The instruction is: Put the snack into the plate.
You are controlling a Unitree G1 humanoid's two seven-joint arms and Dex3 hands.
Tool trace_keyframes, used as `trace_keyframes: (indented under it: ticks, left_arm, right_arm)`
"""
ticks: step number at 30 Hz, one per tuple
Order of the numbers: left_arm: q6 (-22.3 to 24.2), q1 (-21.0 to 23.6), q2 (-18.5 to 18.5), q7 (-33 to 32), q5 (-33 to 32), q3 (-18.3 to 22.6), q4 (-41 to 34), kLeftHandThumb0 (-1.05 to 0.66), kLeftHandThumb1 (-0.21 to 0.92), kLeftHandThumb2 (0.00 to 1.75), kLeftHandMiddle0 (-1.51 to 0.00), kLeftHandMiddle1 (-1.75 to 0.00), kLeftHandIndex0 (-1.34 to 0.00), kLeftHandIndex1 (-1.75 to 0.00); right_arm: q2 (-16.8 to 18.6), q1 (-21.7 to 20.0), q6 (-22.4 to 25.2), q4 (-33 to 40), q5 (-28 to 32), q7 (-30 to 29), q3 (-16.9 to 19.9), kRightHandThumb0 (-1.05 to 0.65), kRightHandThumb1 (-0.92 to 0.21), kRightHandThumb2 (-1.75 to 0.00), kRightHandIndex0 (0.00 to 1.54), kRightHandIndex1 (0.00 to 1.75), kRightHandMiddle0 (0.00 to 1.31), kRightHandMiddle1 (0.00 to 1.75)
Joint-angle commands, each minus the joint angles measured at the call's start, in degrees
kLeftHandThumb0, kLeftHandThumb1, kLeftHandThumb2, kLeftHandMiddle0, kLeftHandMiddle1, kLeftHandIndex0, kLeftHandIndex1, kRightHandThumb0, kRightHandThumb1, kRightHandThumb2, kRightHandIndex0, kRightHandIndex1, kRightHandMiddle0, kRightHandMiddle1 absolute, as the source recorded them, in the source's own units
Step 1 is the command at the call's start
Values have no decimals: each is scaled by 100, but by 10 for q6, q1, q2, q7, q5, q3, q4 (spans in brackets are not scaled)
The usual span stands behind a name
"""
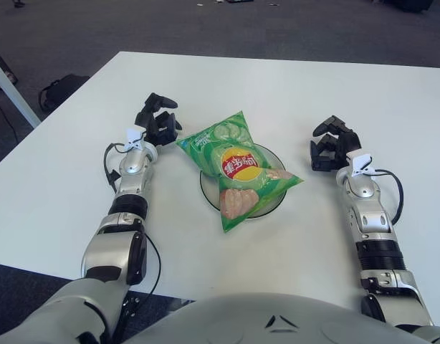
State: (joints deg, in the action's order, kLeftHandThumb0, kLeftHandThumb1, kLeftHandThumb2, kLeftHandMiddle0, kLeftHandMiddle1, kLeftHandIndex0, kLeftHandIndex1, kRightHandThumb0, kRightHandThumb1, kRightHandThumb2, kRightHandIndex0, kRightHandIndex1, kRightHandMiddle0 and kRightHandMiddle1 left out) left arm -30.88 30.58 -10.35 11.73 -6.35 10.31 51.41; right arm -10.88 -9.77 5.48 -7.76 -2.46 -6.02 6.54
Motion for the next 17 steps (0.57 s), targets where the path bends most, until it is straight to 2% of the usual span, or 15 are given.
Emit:
trace_keyframes:
  ticks: [1, 10, 17]
  left_arm:
    - [26, -60, 23, 10, -1, -9, 20, -44, 45, 115, -107, -175, -51, -175]
    - [75, -70, 34, 1, 6, -20, -3, -44, 44, 116, -117, -175, -52, -175]
    - [120, -77, 39, -35, 15, -26, -29, -45, 41, 120, -121, -175, -54, -175]
  right_arm:
    - [31, 34, 35, -29, 9, -26, 16, -1, -4, -164, 83, 175, 58, 173]
    - [48, 16, 28, -43, 19, -64, 36, -1, 0, -167, 84, 175, 65, 169]
    - [52, -2, 18, -57, 23, -82, 44, -1, 5, -170, 87, 175, 71, 166]
